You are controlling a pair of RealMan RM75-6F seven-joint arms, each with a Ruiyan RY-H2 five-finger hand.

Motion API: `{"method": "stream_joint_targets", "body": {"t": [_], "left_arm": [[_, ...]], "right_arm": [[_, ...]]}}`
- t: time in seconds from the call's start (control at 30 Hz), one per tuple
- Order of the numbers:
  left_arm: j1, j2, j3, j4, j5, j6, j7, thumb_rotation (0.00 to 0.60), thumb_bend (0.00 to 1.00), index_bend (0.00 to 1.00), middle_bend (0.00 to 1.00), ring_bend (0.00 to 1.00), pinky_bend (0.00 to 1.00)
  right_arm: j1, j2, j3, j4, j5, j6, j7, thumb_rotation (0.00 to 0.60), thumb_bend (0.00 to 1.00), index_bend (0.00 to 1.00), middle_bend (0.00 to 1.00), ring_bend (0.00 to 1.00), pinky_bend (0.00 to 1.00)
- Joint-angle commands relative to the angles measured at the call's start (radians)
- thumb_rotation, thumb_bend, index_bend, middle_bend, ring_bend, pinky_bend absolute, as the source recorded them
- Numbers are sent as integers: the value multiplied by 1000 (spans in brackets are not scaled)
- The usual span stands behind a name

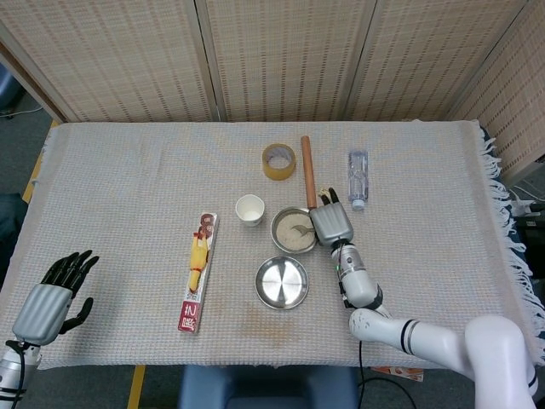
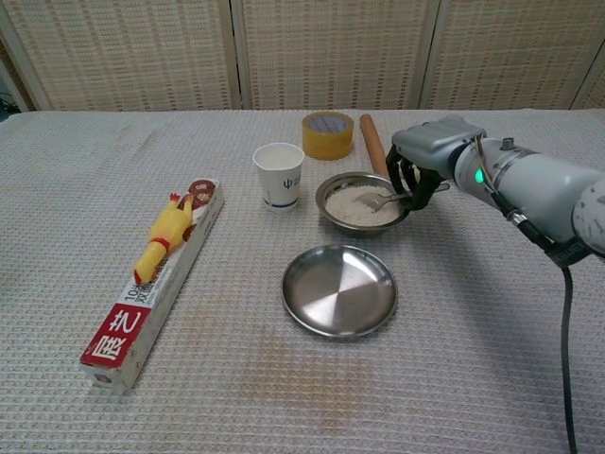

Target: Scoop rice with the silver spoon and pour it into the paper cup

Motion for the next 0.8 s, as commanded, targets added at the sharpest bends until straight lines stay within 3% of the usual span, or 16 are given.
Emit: {"method": "stream_joint_targets", "body": {"t": [0.03,0.47,0.8], "left_arm": [[1,0,0,0,0,2,0,600,472,0,0,0,113],[0,-2,-1,1,-3,-2,3,600,473,0,0,0,113],[2,-1,-1,-1,-3,1,2,600,473,0,0,0,113]], "right_arm": [[-3,16,2,1,11,-15,51,600,344,956,597,129,10],[-17,51,-4,15,27,-62,223,600,344,956,597,130,10],[-13,65,-20,16,20,-66,283,600,344,956,597,130,10]]}}
